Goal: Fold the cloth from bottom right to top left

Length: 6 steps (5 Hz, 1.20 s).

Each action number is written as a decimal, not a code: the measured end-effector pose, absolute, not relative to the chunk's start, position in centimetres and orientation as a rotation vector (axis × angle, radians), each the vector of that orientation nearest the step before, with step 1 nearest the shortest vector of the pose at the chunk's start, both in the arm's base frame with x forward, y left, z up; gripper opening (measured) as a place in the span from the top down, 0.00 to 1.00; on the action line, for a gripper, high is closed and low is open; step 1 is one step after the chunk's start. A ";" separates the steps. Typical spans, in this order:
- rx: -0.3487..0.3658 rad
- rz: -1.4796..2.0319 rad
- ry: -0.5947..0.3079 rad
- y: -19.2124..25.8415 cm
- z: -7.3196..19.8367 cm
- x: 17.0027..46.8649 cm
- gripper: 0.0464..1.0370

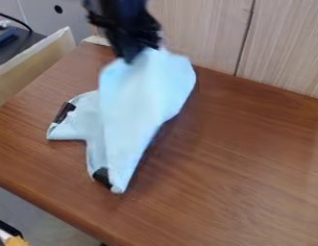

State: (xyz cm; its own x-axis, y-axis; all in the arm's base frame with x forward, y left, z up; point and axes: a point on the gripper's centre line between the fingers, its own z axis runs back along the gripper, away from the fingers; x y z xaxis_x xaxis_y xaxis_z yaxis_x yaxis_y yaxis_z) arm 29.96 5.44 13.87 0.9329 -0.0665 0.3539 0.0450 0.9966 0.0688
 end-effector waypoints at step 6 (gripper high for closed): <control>0.013 0.144 -0.381 13.1 2.5 32.6 0.96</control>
